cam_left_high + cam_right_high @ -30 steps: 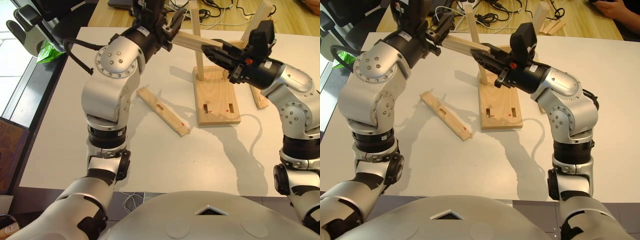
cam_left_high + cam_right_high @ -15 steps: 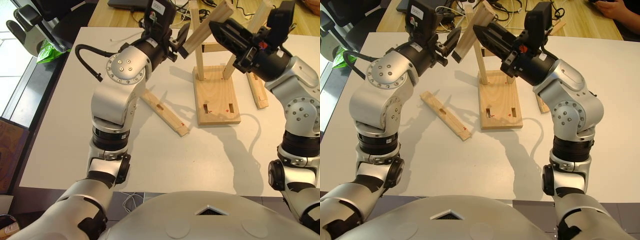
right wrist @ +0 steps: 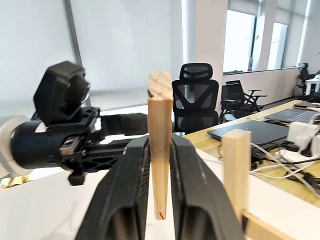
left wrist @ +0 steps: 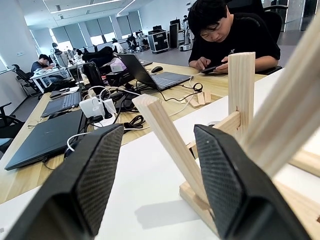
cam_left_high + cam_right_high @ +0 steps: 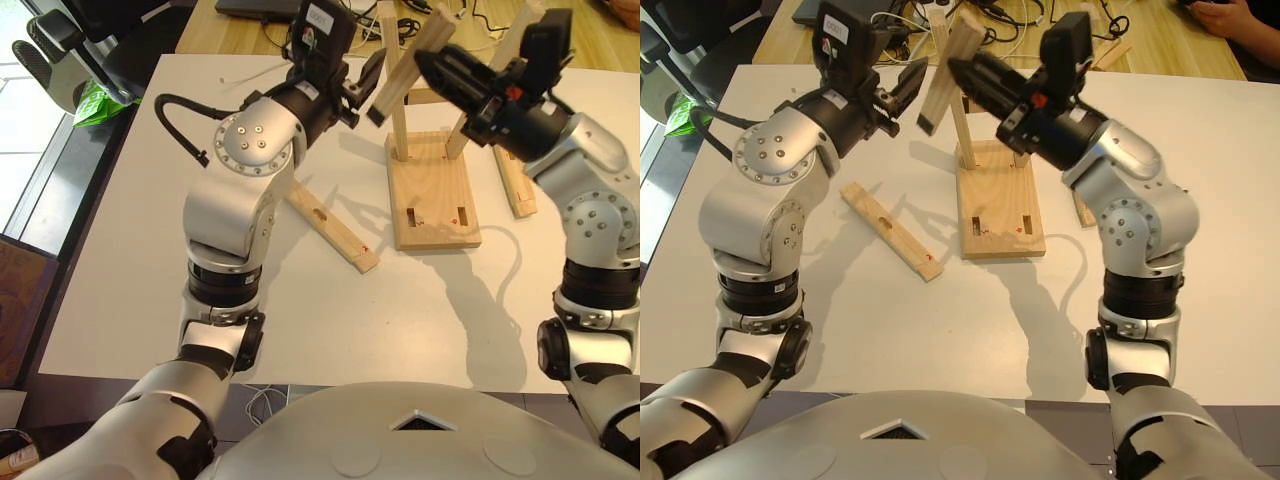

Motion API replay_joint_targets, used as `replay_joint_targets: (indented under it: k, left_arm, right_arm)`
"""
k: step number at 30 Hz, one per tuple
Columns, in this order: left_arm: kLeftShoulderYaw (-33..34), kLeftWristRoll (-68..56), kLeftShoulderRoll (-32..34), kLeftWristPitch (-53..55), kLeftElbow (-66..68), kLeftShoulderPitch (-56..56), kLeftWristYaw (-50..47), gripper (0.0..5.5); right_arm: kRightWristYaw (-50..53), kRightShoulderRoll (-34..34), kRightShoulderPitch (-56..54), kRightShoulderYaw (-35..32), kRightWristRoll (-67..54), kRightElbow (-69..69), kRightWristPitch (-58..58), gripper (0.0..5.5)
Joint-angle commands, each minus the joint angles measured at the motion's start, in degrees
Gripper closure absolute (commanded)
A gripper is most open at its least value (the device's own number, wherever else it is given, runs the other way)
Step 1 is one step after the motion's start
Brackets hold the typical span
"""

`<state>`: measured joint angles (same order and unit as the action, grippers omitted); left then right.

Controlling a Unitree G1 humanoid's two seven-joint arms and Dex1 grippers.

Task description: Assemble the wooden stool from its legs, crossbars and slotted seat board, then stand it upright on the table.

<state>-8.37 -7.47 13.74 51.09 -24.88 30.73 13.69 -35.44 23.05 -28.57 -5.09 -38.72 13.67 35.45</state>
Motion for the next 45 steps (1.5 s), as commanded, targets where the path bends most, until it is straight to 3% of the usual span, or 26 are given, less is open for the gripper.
replay_joint_targets:
  k: [1, 11, 22, 43, 45]
  left_arm:
    - [0.3, 0.5, 2.5, 0.9, -1.3, -1.9, 1.0, 2.86]
    - [-7.6, 3.4, 4.0, -0.7, -2.7, -2.0, 2.4, 2.86]
    - [-6.5, 6.2, 2.5, -1.5, -1.6, 0.0, -0.1, 2.86]
    - [-8.6, 6.1, 1.9, 0.0, -3.9, -0.4, 3.2, 2.86]
    - [-8.2, 6.2, 1.7, 0.0, -3.8, -0.3, 3.0, 2.61]
  right_arm:
    - [0.0, 2.1, -2.8, -0.8, 2.4, -0.4, -1.5, 5.1]
    - [5.5, -4.1, -7.2, 1.3, 3.4, 1.4, -2.1, 5.1]
    - [5.2, -5.2, -1.6, 5.0, 0.3, 8.4, 2.7, 5.1]
    - [4.5, -5.1, -0.5, 7.7, 5.8, 6.5, -0.2, 5.1]
    - [4.3, -5.0, -0.5, 7.7, 6.1, 6.3, -0.4, 5.1]
